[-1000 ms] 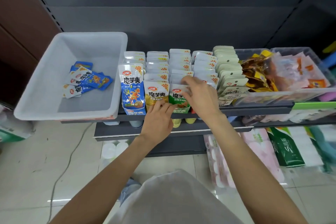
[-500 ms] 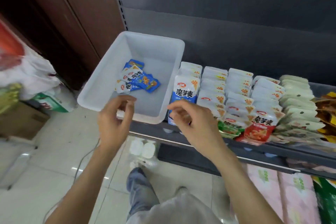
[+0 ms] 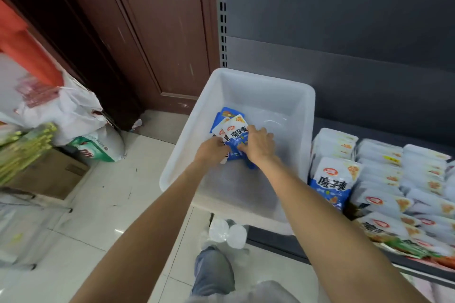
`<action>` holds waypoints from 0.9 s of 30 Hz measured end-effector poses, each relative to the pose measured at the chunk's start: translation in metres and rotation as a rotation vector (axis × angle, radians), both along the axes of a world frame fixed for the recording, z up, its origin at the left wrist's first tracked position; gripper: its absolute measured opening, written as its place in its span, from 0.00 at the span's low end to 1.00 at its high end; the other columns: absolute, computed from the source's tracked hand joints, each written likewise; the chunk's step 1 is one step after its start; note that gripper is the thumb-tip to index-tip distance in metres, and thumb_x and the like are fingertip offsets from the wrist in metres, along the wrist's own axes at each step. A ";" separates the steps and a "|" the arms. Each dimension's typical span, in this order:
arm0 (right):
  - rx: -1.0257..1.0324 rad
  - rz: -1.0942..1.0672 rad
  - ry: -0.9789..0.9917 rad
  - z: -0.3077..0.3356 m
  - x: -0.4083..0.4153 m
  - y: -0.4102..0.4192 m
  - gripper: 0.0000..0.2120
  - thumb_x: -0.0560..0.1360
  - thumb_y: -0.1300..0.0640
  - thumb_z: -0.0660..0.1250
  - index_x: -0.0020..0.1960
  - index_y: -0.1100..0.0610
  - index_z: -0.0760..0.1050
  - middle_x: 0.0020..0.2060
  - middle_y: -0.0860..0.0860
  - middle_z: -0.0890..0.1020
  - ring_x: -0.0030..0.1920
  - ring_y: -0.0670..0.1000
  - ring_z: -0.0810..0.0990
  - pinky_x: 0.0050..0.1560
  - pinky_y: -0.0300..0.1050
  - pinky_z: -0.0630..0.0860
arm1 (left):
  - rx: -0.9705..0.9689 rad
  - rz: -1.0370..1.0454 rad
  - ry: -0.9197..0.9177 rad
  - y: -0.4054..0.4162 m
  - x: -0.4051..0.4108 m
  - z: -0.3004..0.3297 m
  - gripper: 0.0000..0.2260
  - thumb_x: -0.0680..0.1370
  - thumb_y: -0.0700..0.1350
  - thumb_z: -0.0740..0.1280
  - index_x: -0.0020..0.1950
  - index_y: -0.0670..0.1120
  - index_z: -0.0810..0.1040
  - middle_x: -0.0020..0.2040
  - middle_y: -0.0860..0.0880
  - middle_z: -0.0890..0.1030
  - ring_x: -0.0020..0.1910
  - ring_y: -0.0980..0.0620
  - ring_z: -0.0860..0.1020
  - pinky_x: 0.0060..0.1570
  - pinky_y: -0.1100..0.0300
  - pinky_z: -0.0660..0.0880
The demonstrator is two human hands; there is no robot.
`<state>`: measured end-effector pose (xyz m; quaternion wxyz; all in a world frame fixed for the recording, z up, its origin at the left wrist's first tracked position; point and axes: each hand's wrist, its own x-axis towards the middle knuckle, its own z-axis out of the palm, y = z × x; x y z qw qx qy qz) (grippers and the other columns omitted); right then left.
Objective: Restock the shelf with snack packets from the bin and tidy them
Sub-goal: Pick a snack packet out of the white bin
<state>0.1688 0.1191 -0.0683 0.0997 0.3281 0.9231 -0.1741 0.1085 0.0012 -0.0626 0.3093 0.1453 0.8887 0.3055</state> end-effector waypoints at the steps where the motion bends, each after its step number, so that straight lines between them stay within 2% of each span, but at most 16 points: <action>1: 0.021 -0.008 -0.018 0.001 -0.002 0.002 0.28 0.74 0.46 0.69 0.66 0.59 0.64 0.59 0.59 0.73 0.59 0.59 0.72 0.57 0.48 0.68 | 0.016 0.027 -0.028 0.001 -0.004 -0.003 0.11 0.77 0.40 0.63 0.58 0.41 0.77 0.57 0.44 0.79 0.58 0.43 0.75 0.57 0.55 0.72; 2: 0.034 -0.027 -0.019 0.002 -0.002 0.004 0.28 0.72 0.46 0.70 0.64 0.59 0.64 0.59 0.59 0.73 0.58 0.59 0.72 0.56 0.47 0.68 | 0.045 0.069 -0.062 0.001 -0.008 -0.006 0.13 0.77 0.41 0.64 0.60 0.40 0.76 0.59 0.43 0.78 0.58 0.42 0.76 0.59 0.53 0.72; 4: 0.021 -0.095 0.014 0.005 -0.002 0.006 0.28 0.71 0.49 0.72 0.62 0.60 0.64 0.58 0.59 0.75 0.58 0.59 0.74 0.54 0.48 0.70 | 0.147 0.145 -0.165 0.000 -0.011 -0.010 0.14 0.77 0.41 0.65 0.61 0.40 0.76 0.55 0.42 0.79 0.52 0.43 0.78 0.57 0.53 0.74; 6: 0.040 -0.146 0.076 0.008 0.000 0.005 0.20 0.74 0.56 0.69 0.61 0.61 0.65 0.57 0.59 0.78 0.58 0.59 0.76 0.51 0.50 0.72 | 0.222 0.189 -0.232 0.002 -0.010 -0.009 0.15 0.76 0.42 0.67 0.62 0.40 0.76 0.51 0.44 0.78 0.46 0.47 0.76 0.54 0.53 0.75; 8: 0.080 -0.172 0.128 0.014 0.006 0.003 0.11 0.78 0.61 0.62 0.59 0.61 0.67 0.55 0.58 0.79 0.56 0.60 0.78 0.49 0.50 0.72 | 0.255 0.188 -0.232 0.004 -0.004 -0.007 0.17 0.76 0.44 0.68 0.64 0.41 0.74 0.51 0.47 0.78 0.47 0.49 0.76 0.54 0.54 0.74; 10: 0.069 -0.183 0.210 0.026 0.018 -0.002 0.09 0.79 0.61 0.60 0.58 0.59 0.68 0.52 0.58 0.81 0.54 0.61 0.79 0.47 0.50 0.72 | 0.258 0.141 -0.196 0.006 0.007 0.000 0.21 0.75 0.45 0.69 0.66 0.44 0.71 0.55 0.48 0.78 0.52 0.50 0.76 0.55 0.54 0.73; 11: 0.018 -0.199 0.296 0.033 0.026 -0.005 0.07 0.79 0.60 0.60 0.57 0.59 0.69 0.50 0.58 0.81 0.52 0.61 0.79 0.46 0.50 0.72 | 0.278 0.111 -0.181 0.006 0.013 0.006 0.24 0.73 0.47 0.71 0.67 0.44 0.70 0.57 0.49 0.78 0.55 0.50 0.76 0.57 0.54 0.73; 13: -0.231 -0.282 0.574 0.050 0.045 -0.015 0.04 0.77 0.60 0.62 0.52 0.58 0.70 0.46 0.58 0.82 0.46 0.60 0.80 0.44 0.53 0.77 | 0.426 0.045 -0.154 0.004 0.026 0.020 0.23 0.71 0.47 0.73 0.64 0.43 0.72 0.57 0.48 0.79 0.56 0.50 0.78 0.58 0.54 0.74; 15: -0.560 -0.377 0.846 0.075 0.072 -0.026 0.05 0.76 0.62 0.64 0.49 0.56 0.68 0.45 0.56 0.83 0.43 0.55 0.83 0.40 0.56 0.80 | 0.613 -0.022 -0.086 -0.001 0.048 0.046 0.14 0.75 0.41 0.70 0.59 0.39 0.75 0.54 0.43 0.82 0.51 0.48 0.81 0.52 0.57 0.77; 17: -0.638 -0.382 0.968 0.101 0.109 -0.027 0.10 0.76 0.62 0.67 0.51 0.52 0.67 0.47 0.51 0.83 0.43 0.48 0.83 0.40 0.53 0.82 | 0.692 -0.113 0.009 -0.008 0.071 0.069 0.10 0.76 0.41 0.69 0.55 0.41 0.77 0.50 0.44 0.83 0.47 0.47 0.82 0.48 0.54 0.78; 19: -0.524 -0.339 1.018 0.131 0.152 -0.020 0.20 0.73 0.59 0.71 0.57 0.46 0.65 0.48 0.42 0.82 0.45 0.43 0.82 0.41 0.43 0.80 | 0.640 -0.286 0.136 -0.010 0.097 0.089 0.07 0.74 0.46 0.70 0.51 0.49 0.77 0.45 0.49 0.83 0.43 0.46 0.81 0.45 0.51 0.78; 21: -0.388 -0.247 1.003 0.154 0.192 -0.004 0.27 0.70 0.58 0.74 0.60 0.40 0.65 0.45 0.32 0.79 0.44 0.41 0.81 0.40 0.40 0.78 | 0.613 -0.421 0.161 -0.005 0.124 0.098 0.06 0.72 0.47 0.71 0.47 0.50 0.77 0.44 0.51 0.82 0.42 0.50 0.81 0.45 0.57 0.77; 22: -0.327 -0.190 0.950 0.162 0.207 0.005 0.26 0.69 0.57 0.74 0.60 0.39 0.67 0.43 0.31 0.79 0.43 0.40 0.80 0.40 0.41 0.77 | 0.609 -0.458 0.172 -0.001 0.135 0.098 0.07 0.72 0.46 0.72 0.47 0.47 0.79 0.43 0.53 0.82 0.41 0.54 0.81 0.45 0.61 0.76; 24: -0.159 -0.096 0.793 0.166 0.227 0.022 0.16 0.70 0.55 0.74 0.55 0.43 0.74 0.37 0.35 0.78 0.35 0.39 0.77 0.37 0.43 0.73 | 0.592 -0.507 0.241 0.009 0.154 0.095 0.08 0.71 0.47 0.73 0.46 0.44 0.81 0.40 0.53 0.83 0.40 0.59 0.79 0.42 0.67 0.73; 25: -0.081 -0.065 0.737 0.165 0.234 0.028 0.12 0.71 0.54 0.73 0.53 0.47 0.76 0.34 0.37 0.76 0.33 0.41 0.76 0.36 0.44 0.71 | 0.567 -0.534 0.314 0.013 0.159 0.089 0.08 0.72 0.48 0.73 0.44 0.44 0.81 0.39 0.53 0.83 0.39 0.59 0.78 0.40 0.67 0.72; 27: 0.012 0.004 0.674 0.158 0.239 0.038 0.09 0.72 0.54 0.72 0.52 0.51 0.77 0.33 0.43 0.78 0.33 0.46 0.77 0.38 0.47 0.74 | 0.508 -0.569 0.497 0.021 0.165 0.075 0.10 0.71 0.51 0.71 0.40 0.44 0.81 0.36 0.51 0.82 0.35 0.57 0.75 0.38 0.62 0.72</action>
